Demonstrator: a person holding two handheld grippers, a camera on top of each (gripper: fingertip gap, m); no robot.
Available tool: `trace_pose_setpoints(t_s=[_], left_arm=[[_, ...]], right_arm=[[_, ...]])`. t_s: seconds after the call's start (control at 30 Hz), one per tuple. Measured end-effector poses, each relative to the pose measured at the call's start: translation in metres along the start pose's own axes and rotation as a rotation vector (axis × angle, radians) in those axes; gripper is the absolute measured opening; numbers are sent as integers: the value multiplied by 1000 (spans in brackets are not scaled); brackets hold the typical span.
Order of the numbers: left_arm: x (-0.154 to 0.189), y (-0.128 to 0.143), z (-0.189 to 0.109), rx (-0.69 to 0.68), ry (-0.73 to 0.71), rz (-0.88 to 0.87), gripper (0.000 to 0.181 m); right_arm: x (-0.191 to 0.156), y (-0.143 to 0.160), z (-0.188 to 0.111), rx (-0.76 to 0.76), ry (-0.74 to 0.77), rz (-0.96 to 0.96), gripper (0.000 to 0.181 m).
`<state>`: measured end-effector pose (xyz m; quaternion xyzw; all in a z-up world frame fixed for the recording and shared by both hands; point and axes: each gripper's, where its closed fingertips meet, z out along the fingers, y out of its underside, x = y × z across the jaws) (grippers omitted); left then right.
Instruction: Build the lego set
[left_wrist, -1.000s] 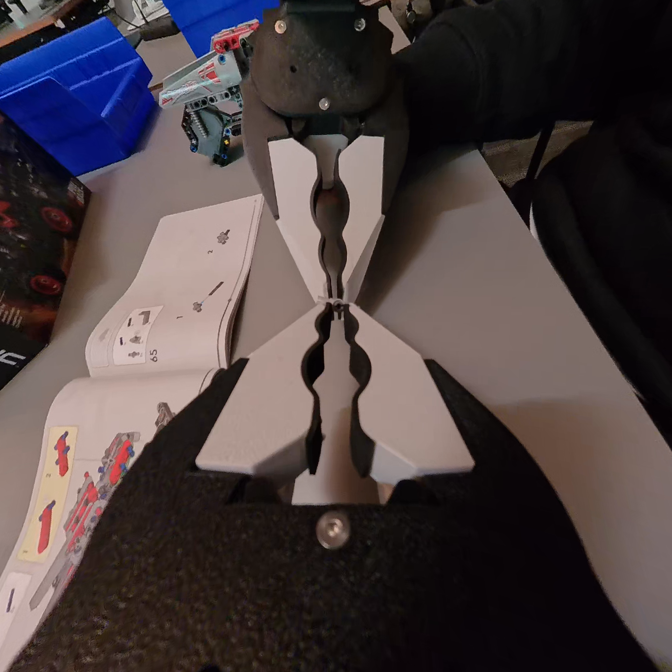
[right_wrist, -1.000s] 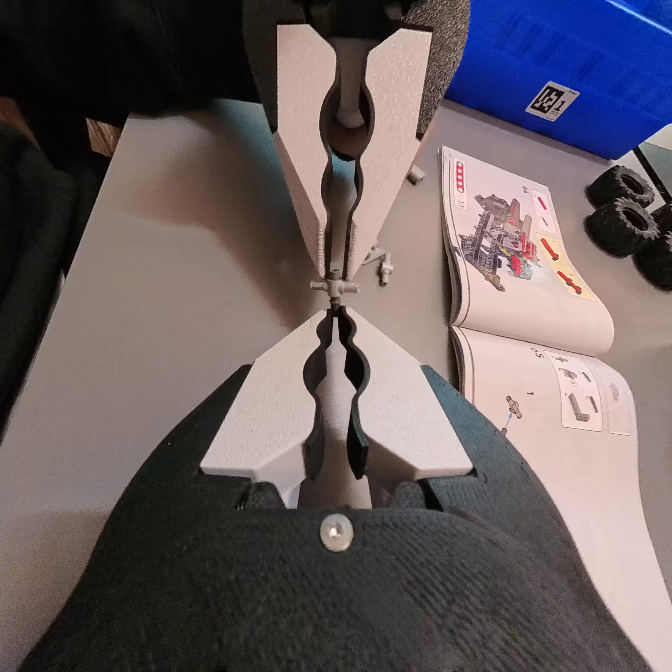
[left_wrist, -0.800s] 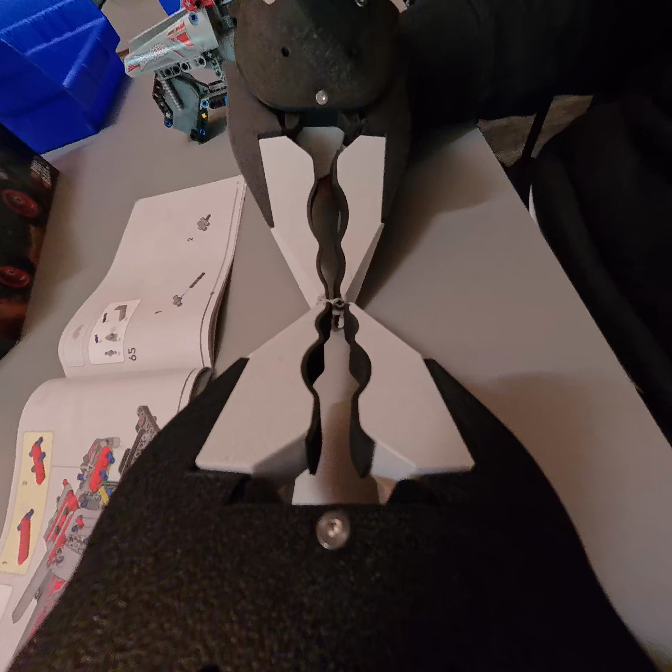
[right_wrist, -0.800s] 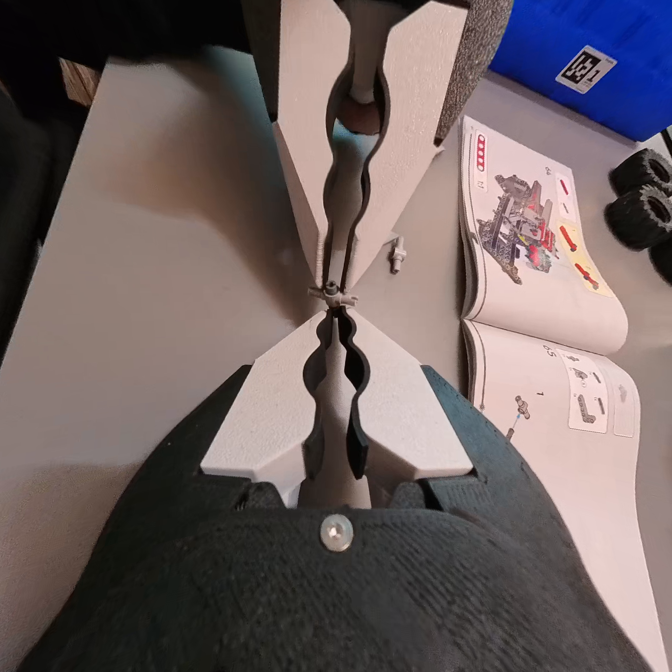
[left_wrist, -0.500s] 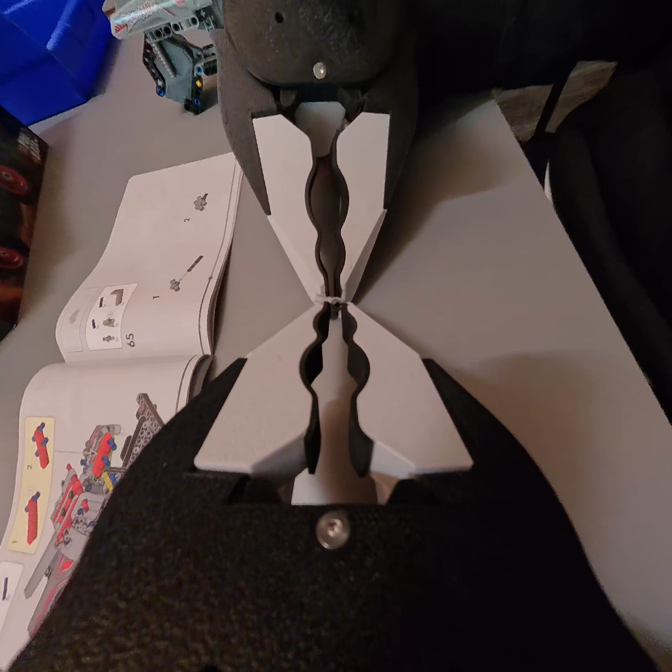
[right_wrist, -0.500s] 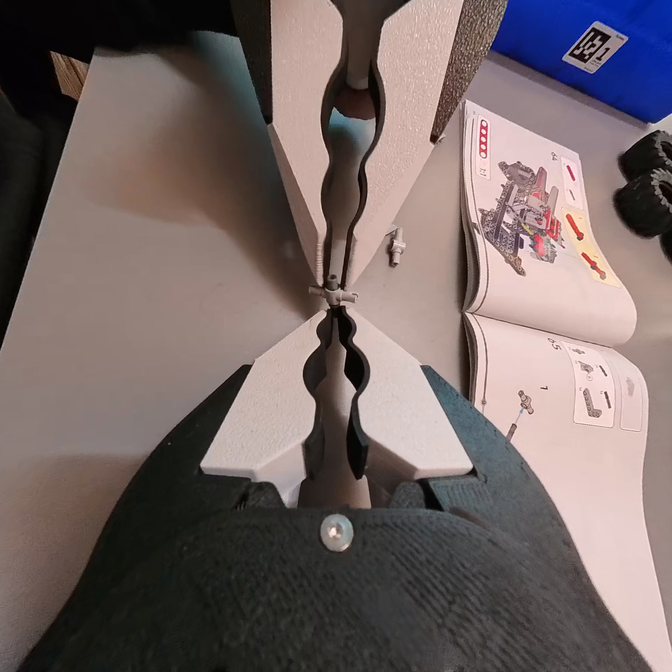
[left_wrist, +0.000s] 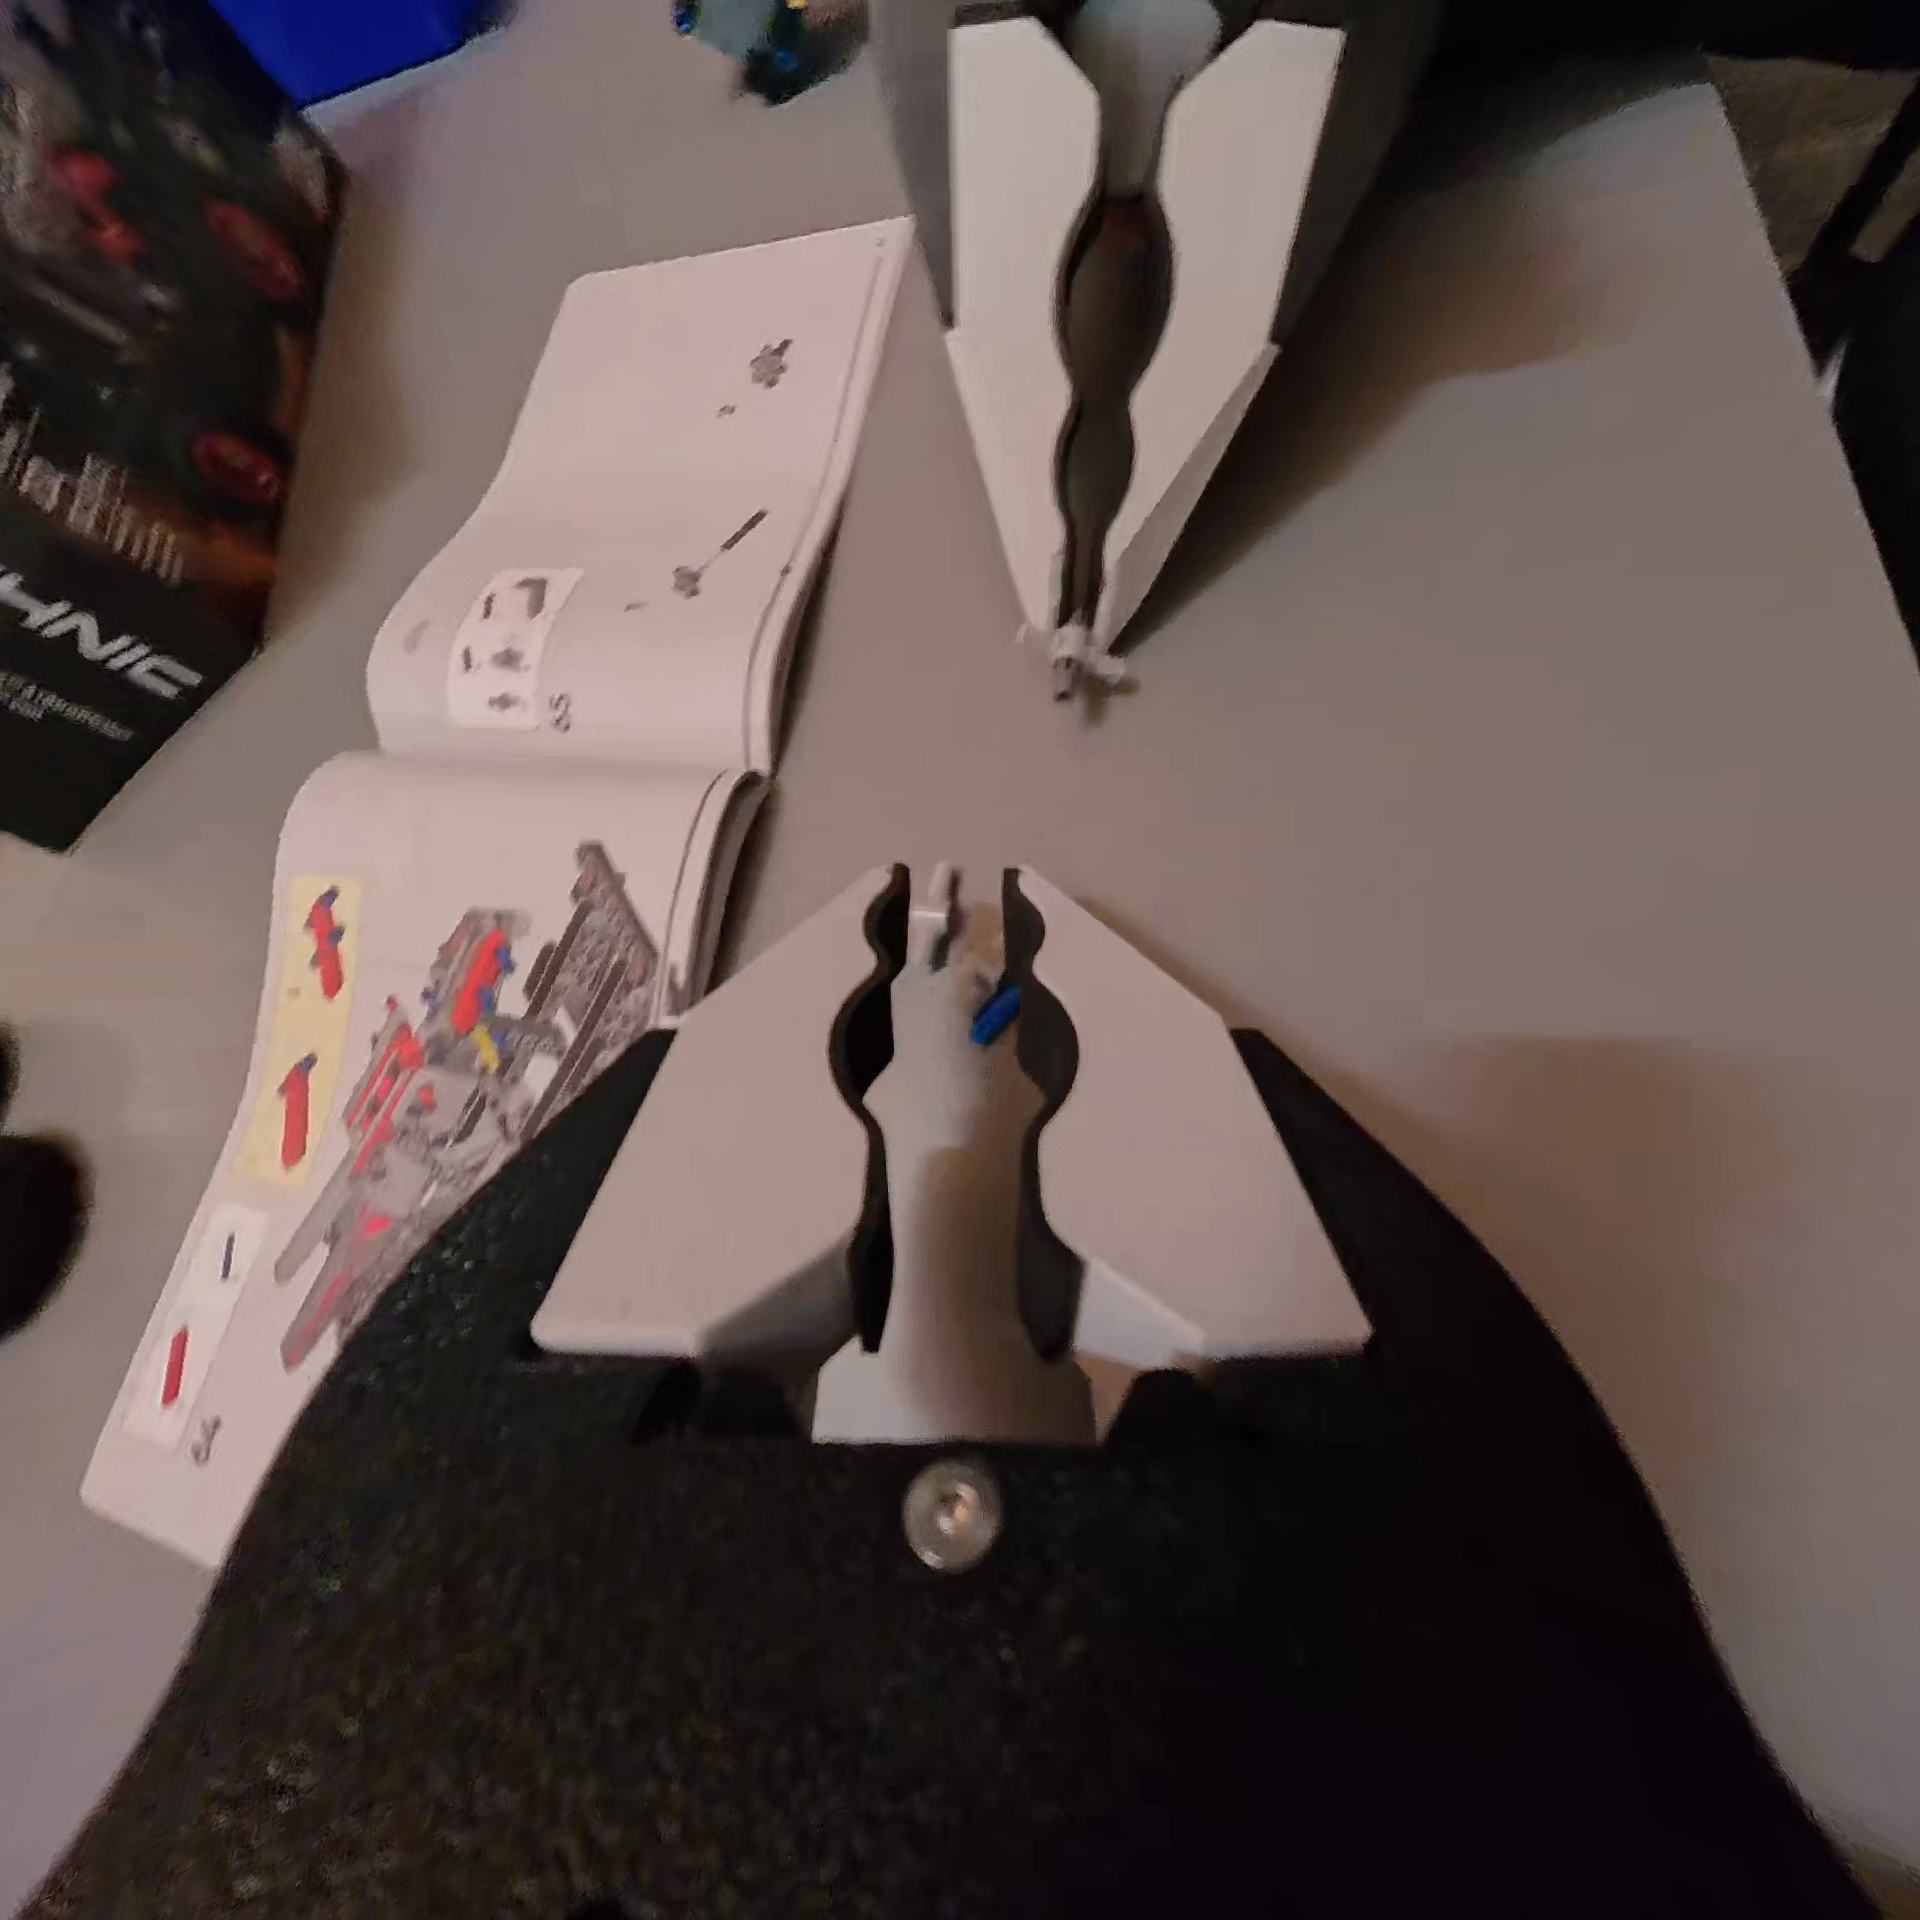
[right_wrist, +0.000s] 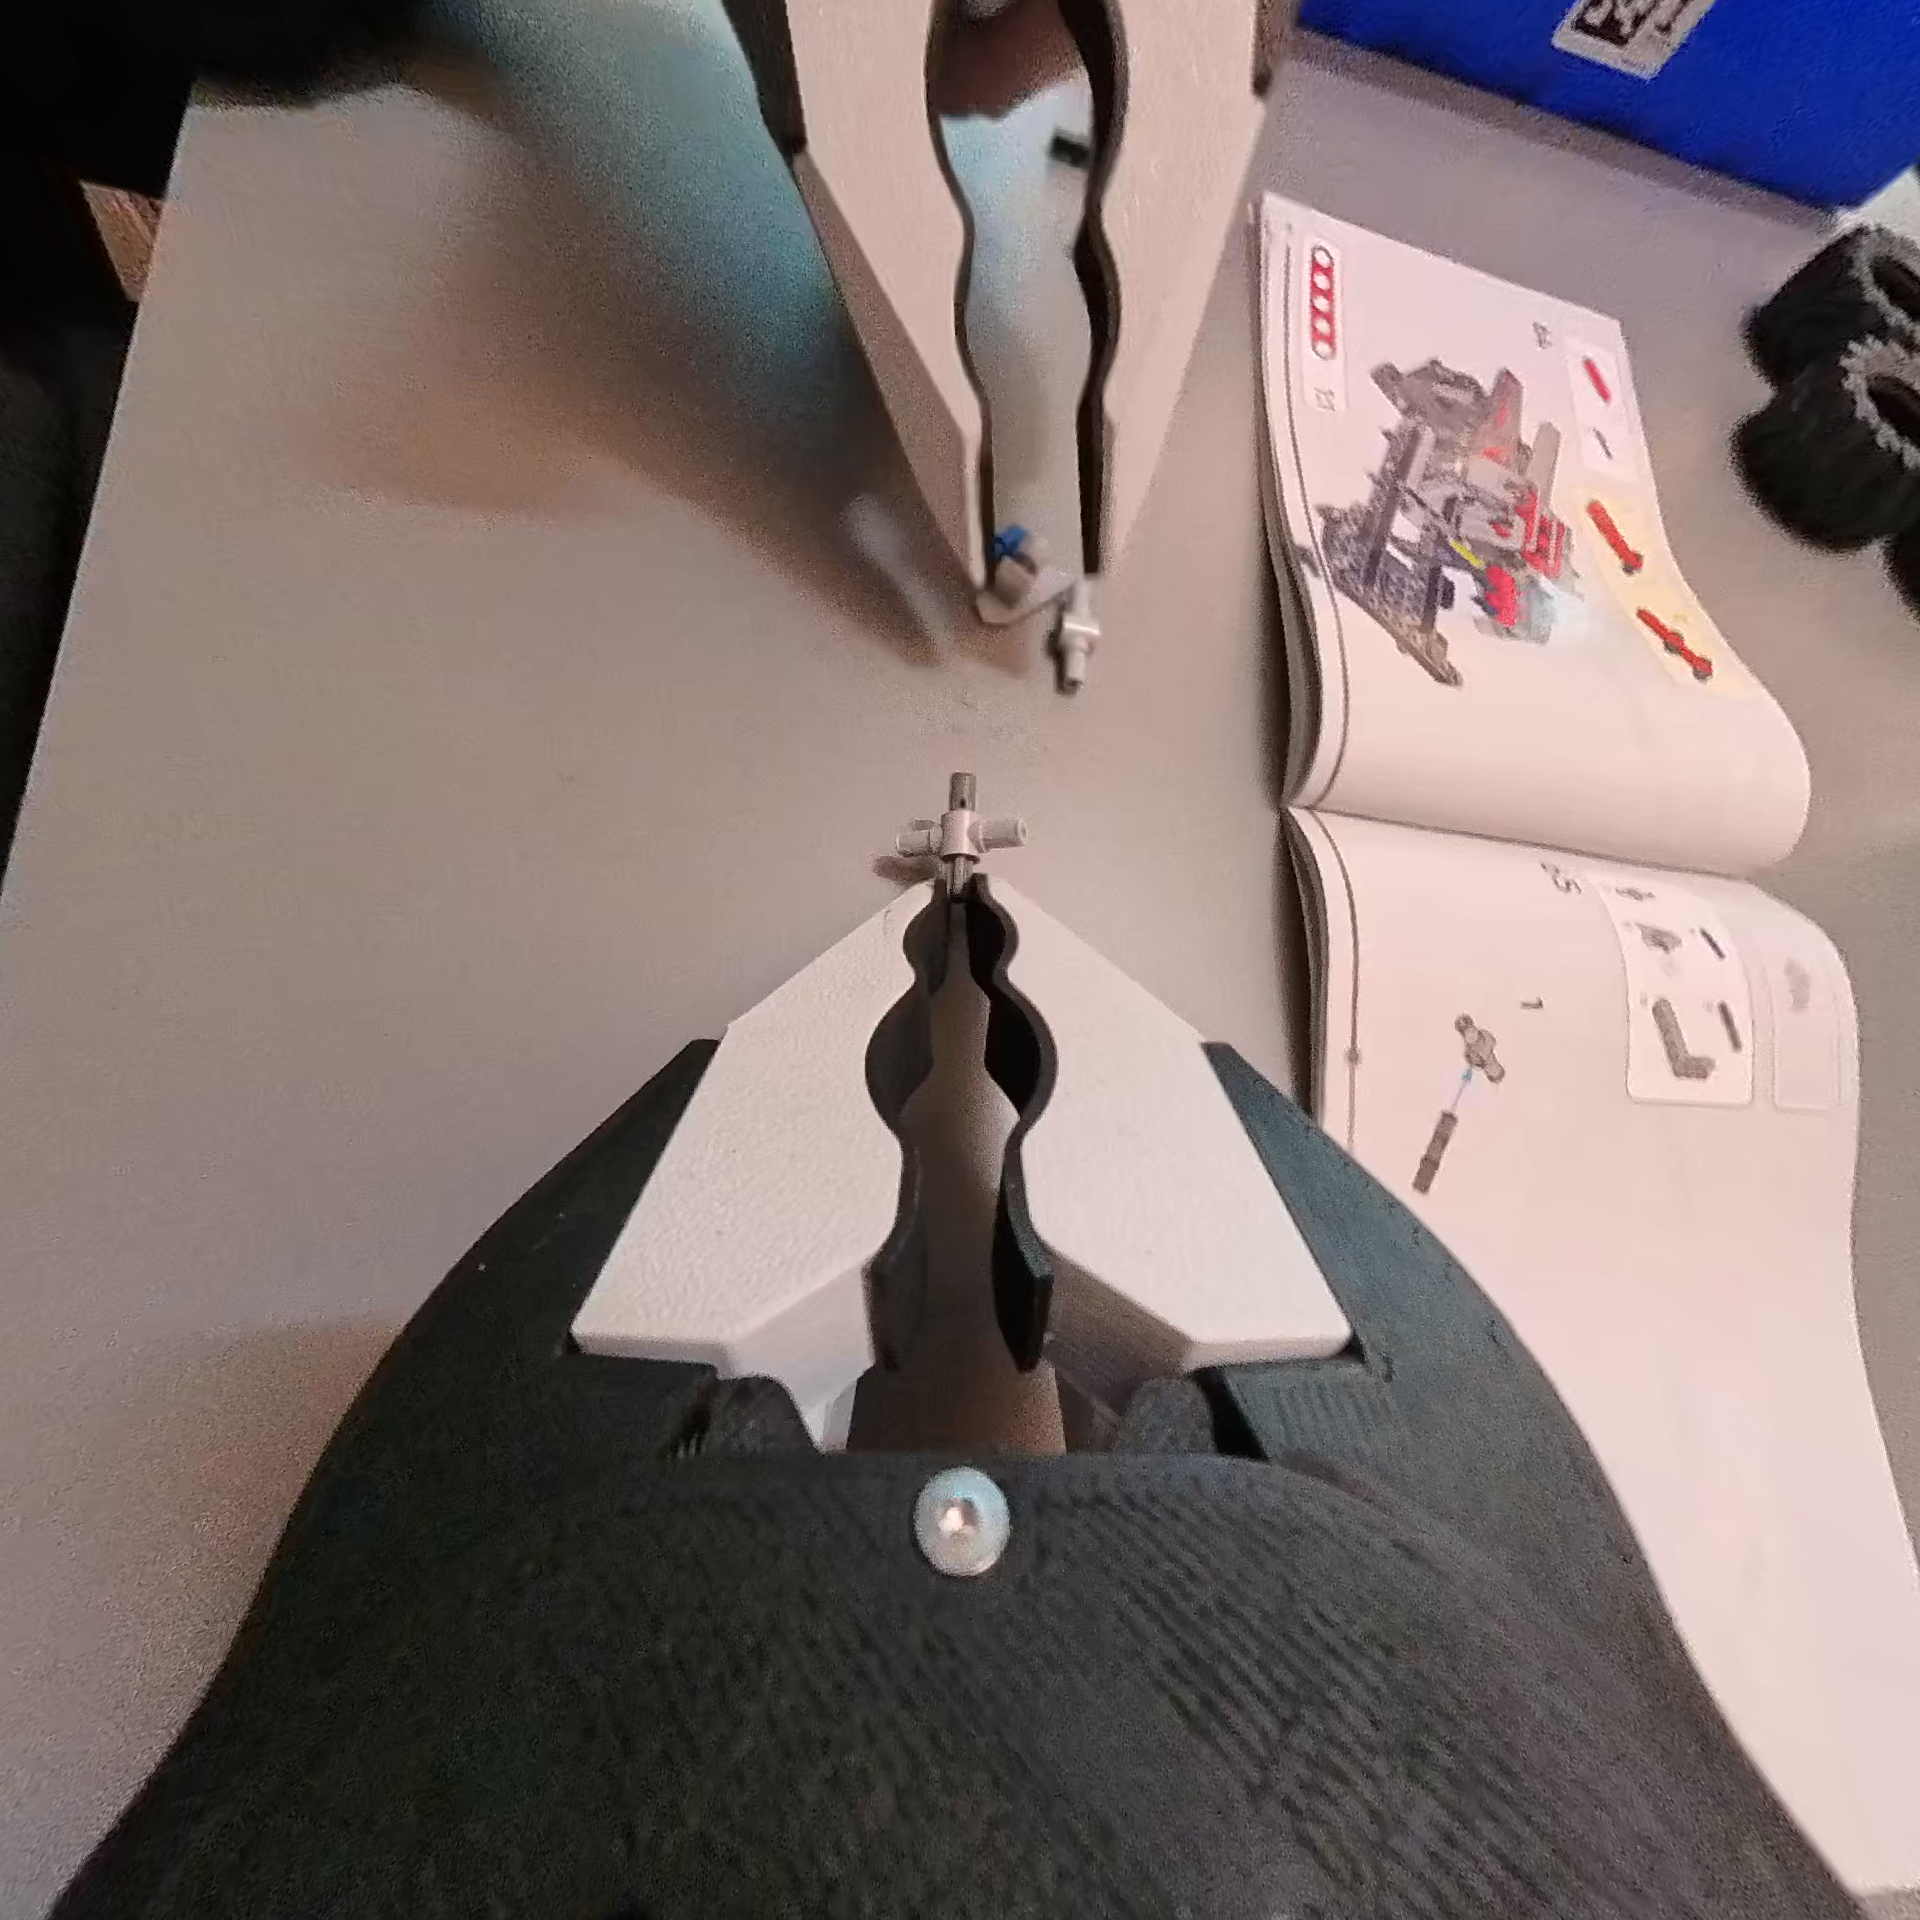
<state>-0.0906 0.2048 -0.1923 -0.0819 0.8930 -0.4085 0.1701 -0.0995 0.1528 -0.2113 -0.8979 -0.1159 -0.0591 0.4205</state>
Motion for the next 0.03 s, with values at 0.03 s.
trace_pose_setpoints(t_s=[0.03], left_arm=[[-4,1,-1,8,-10,-29,14]], right_arm=[[1,2,-1,-2,-4,18,2]])
